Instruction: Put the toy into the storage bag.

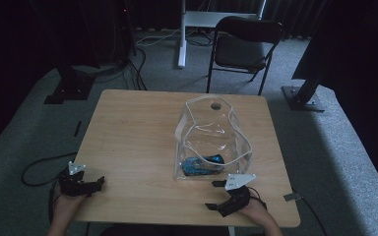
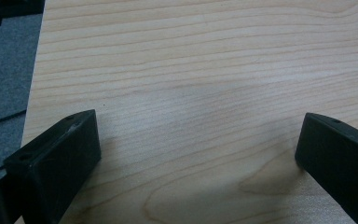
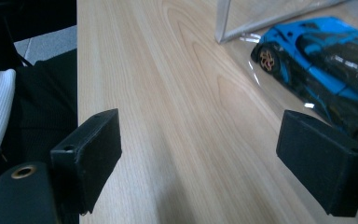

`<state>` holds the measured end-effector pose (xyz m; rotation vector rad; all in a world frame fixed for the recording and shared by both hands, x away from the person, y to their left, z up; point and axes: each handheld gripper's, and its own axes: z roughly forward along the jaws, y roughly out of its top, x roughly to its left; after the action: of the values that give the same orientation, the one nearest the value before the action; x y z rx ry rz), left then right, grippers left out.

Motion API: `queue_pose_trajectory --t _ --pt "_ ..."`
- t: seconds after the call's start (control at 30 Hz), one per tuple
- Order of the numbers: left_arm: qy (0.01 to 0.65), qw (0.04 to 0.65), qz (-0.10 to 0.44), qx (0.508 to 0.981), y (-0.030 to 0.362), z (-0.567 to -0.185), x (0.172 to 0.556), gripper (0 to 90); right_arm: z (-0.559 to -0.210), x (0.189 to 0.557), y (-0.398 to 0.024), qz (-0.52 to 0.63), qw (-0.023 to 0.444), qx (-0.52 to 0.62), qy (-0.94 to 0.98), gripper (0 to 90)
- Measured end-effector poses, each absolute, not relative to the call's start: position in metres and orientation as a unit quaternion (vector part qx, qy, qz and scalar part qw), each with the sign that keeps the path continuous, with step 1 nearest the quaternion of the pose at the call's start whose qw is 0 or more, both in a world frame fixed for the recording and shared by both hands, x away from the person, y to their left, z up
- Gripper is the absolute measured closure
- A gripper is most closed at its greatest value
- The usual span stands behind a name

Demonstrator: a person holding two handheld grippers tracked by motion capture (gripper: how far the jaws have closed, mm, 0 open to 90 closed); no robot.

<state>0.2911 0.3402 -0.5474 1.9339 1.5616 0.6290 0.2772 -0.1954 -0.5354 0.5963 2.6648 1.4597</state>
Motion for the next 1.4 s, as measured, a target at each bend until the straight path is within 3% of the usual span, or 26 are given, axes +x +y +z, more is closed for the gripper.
queue_pose_trajectory --t 0.57,0.77,1.4 --pt "0.584 0.284 0.235 0.723 0.34 -0.547 0.291 0.4 -0.549 0.281 -0.197 0.422 0.05 0.216 0.879 12.7" --pt "0.584 0.284 0.235 0.723 0.34 -0.548 0.291 0.4 -0.551 0.28 -0.19 0.378 0.103 0.233 0.89 12.0" --pt "0.584 0.284 0.236 0.723 0.34 -0.548 0.291 0.4 -0.551 0.279 -0.191 0.373 0.122 0.281 0.876 12.3"
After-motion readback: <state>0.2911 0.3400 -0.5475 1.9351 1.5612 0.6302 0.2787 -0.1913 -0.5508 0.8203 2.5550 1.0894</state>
